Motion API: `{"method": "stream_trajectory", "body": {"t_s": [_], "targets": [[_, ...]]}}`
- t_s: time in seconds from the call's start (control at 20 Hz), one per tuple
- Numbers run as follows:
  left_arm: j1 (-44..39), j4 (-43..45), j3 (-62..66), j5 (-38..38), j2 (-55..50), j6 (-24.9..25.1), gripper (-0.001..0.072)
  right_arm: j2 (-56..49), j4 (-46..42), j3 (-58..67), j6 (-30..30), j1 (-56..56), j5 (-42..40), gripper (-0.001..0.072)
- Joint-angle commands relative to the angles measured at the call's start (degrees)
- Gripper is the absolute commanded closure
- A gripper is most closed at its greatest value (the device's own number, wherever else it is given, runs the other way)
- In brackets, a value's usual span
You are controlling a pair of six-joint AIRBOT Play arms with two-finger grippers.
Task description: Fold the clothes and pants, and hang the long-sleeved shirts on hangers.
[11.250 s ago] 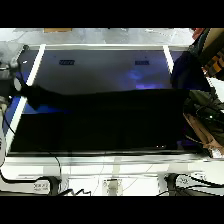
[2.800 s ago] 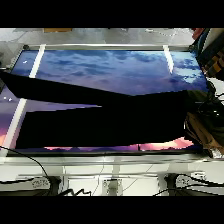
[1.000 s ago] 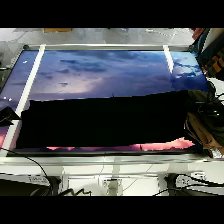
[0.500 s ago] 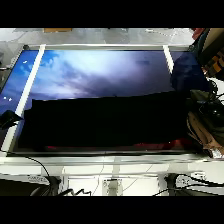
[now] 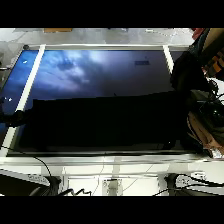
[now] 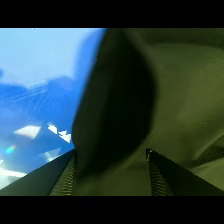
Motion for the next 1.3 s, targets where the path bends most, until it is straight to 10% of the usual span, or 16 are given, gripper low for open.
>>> {"method": "stream_trajectory", "body": {"t_s": [0.0,0.4,0.55,0.75,0.85,1.25], "targets": [[-1.86,0.61,-0.04,2.93,-0.66,0.83,0.0220,0.00,0.04,0.00,0.04,0.07,0.11,0.0683],[-0.20,4.70,-0.02,3.08,2.01,0.61,0.0222,0.00,0.04,0.00,0.04,0.07,0.11,0.0683],[0.00,4.68,-0.02,2.47,2.69,0.63,0.0446,0.00,0.04,0.00,0.26,0.07,0.11,0.0683],[-1.01,4.70,-0.04,0.83,2.56,0.66,0.0442,-0.02,0.04,0.00,0.42,0.07,0.13,0.0683],[-1.03,4.70,-0.04,0.83,2.56,0.61,0.0320,0.00,0.04,0.00,0.44,0.07,0.24,0.0683],[-1.95,4.48,-0.04,-0.02,1.77,0.63,0.0362,0.00,0.04,0.00,0.46,0.07,0.33,0.0683]]}}
